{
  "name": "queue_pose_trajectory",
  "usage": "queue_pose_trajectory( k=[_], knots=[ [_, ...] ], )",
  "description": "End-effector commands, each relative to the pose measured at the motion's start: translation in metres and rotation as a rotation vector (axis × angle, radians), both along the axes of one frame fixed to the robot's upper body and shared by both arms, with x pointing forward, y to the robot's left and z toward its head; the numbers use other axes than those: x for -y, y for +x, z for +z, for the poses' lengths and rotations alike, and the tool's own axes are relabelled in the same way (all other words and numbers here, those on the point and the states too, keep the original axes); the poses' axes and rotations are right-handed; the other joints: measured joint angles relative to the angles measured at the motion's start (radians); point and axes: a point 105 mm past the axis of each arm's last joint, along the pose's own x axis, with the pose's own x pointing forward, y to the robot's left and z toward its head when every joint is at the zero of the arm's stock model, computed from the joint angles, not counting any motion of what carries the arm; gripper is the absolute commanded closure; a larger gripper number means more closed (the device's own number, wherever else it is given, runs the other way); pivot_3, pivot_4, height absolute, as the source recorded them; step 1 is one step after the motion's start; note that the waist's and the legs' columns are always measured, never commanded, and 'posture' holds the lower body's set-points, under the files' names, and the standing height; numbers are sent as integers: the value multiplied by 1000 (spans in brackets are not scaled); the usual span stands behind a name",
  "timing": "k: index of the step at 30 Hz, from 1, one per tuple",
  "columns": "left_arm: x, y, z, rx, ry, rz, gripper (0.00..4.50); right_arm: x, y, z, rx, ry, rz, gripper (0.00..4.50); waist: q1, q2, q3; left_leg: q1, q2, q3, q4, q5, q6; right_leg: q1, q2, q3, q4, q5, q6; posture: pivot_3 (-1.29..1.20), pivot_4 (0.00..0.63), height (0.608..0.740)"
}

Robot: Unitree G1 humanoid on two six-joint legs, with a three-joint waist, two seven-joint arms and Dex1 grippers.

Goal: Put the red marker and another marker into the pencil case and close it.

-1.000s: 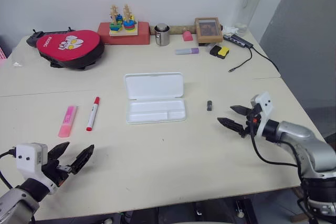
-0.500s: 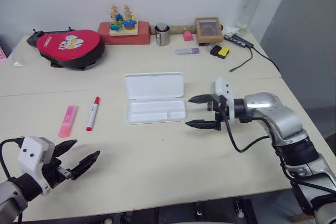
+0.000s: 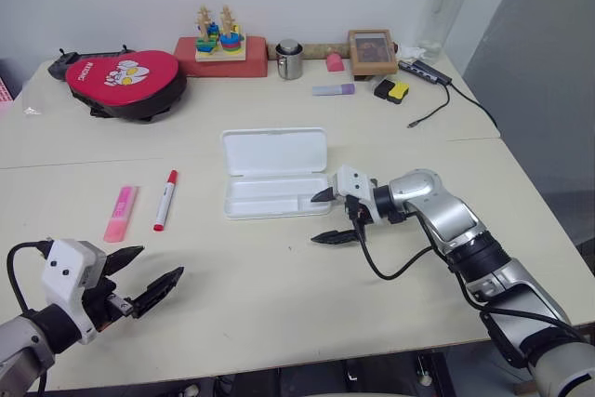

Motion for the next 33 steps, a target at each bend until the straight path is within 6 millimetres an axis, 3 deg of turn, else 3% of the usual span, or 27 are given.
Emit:
queue_pose_trajectory(
  k=[1,10,14,28,33],
  knots=[
    [0,5,7,42,26,11,0,2,10,-1,50,-58,-12,65,0,0,0,0,0,0,0,0,0,0,0,0,0,0,0,0,150,740],
    [4,9,6,52,20,11,0,5,9,-8,43,-118,12,65,2,0,0,0,0,-1,0,0,0,1,0,0,0,0,0,0,150,740],
    [6,10,5,58,16,10,0,4,8,-6,58,-149,32,811,1,0,0,1,0,0,0,0,0,1,0,0,0,0,0,0,150,740],
    [14,13,5,78,2,4,0,3,4,-6,74,-171,49,4359,1,0,0,1,0,-1,0,0,0,1,0,0,0,0,0,0,150,740],
    [16,12,8,79,7,-8,0,1,0,-2,75,-157,62,4466,1,0,0,1,0,-1,0,0,0,1,0,0,1,0,0,0,150,740]
  ],
)
